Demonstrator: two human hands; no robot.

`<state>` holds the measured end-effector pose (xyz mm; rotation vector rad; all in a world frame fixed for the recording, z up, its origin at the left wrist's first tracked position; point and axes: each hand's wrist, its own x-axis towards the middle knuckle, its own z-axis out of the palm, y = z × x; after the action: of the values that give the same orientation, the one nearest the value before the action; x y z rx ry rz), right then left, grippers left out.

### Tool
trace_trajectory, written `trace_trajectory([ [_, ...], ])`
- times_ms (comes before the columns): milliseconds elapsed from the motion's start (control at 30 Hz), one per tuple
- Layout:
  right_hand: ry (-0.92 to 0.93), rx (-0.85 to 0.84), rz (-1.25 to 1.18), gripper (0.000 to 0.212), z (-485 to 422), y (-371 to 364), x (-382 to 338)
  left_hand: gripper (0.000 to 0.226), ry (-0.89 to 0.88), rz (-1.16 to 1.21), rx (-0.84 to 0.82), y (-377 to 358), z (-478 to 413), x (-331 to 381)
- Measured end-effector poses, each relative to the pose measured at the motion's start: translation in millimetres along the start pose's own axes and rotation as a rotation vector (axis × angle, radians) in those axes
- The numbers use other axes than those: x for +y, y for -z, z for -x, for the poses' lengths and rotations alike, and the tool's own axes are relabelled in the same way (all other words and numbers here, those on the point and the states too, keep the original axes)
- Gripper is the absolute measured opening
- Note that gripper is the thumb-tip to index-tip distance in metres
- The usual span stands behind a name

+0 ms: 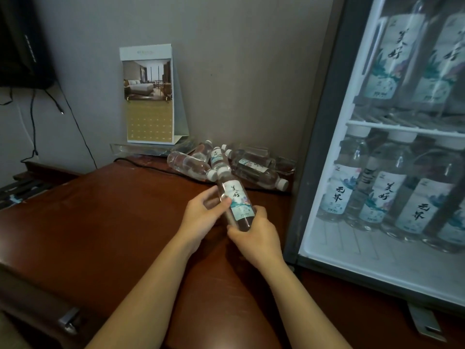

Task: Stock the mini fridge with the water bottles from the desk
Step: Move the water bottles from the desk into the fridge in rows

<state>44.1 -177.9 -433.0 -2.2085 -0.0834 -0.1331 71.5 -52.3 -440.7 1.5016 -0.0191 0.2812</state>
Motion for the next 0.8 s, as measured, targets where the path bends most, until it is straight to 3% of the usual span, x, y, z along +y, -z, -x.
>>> trace_trajectory([
  [167, 0.066, -0.068, -0.361, 0.063, 4.1, 4.4, -2.5, 0.059, -0.006, 0.254, -0.092, 5.0, 0.3, 6.0],
  [367, 0.123, -0.174, -0.578, 0.073, 4.0, 5.0, -4.0, 0.069, -0.005, 0.347, -0.29, 5.2, 2.5, 11.1],
  [600, 0.09, -0.249, -0.563, 0.072, 0.1, 12.1, 0.8, 0.04, -0.032, 0.082, -0.342, 2.4, 12.5, 15.8],
  [800, 0.123, -0.282, -0.462, 0.074, 18.3, 26.0, -0.9, 0.042, -0.053, -0.095, -0.378, 2.3, 40.9, 38.8],
])
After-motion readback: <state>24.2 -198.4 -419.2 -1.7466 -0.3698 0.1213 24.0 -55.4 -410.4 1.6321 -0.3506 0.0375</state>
